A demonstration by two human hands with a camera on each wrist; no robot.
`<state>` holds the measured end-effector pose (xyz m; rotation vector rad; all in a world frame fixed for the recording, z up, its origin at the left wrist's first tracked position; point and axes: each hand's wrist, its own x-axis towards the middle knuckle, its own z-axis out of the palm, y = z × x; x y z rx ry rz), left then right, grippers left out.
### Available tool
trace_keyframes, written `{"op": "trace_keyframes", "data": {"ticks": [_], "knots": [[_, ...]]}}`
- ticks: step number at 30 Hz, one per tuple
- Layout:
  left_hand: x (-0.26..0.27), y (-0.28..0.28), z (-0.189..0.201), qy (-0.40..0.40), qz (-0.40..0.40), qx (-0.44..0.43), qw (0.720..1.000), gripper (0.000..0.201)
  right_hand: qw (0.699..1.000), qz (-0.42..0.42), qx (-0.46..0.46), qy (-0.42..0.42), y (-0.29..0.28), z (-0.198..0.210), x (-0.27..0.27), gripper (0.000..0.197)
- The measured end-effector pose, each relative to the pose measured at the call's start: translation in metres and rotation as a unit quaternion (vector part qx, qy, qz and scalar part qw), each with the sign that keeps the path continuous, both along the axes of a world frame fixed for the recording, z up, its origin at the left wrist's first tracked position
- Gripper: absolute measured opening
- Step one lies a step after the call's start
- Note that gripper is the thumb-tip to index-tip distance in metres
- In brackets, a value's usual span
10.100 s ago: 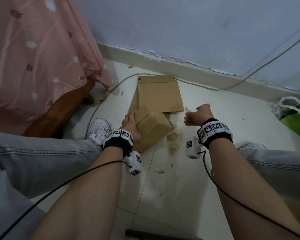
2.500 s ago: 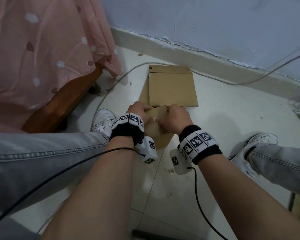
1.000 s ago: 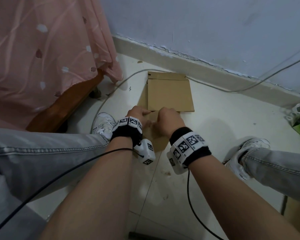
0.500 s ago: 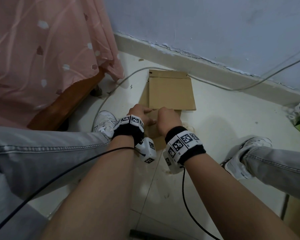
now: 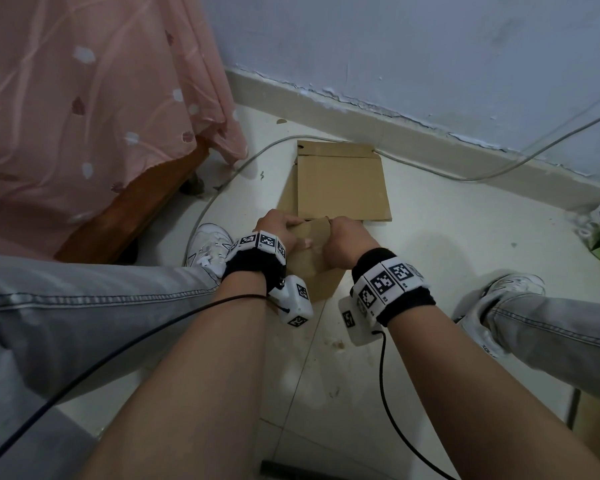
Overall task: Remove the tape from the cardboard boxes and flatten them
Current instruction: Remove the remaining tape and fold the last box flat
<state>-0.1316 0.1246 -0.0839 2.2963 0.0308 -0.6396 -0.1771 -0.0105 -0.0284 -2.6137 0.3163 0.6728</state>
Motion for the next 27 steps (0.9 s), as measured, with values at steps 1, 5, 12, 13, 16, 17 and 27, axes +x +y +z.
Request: {"op": "trace_keyframes", "data": {"ticks": [1, 5, 12, 13, 16, 17, 27], "knots": [[0.000, 0.000, 0.000, 0.000, -0.001, -0.001, 1.000, 0.060, 1.000, -0.002, 0.003, -0.006, -0.001, -0.001, 0.001, 0.023], [-0.001, 0.000, 0.000, -0.001, 0.008, -0.006, 1.000, 0.059, 0.999, 0.012, -0.014, -0.035, 0.003, -0.005, 0.001, 0.026], [-0.004, -0.001, 0.002, -0.015, -0.002, 0.001, 1.000, 0.059, 0.997, 0.017, -0.043, -0.061, 0.010, -0.010, 0.003, 0.021], [-0.004, -0.001, 0.002, -0.018, -0.004, 0.003, 1.000, 0.058, 0.997, 0.021, -0.041, -0.061, 0.010, -0.009, 0.004, 0.021], [-0.005, -0.001, 0.003, -0.026, -0.005, 0.002, 1.000, 0.054, 0.997, 0.034, -0.039, -0.048, 0.012, -0.008, 0.005, 0.022], [-0.006, -0.001, 0.003, -0.025, -0.004, 0.000, 1.000, 0.053, 0.998, 0.035, -0.039, -0.043, 0.012, -0.008, 0.004, 0.022], [-0.003, -0.001, 0.001, -0.001, 0.008, 0.001, 1.000, 0.060, 0.990, -0.103, 0.042, -0.091, -0.045, -0.007, 0.014, 0.012]]}}
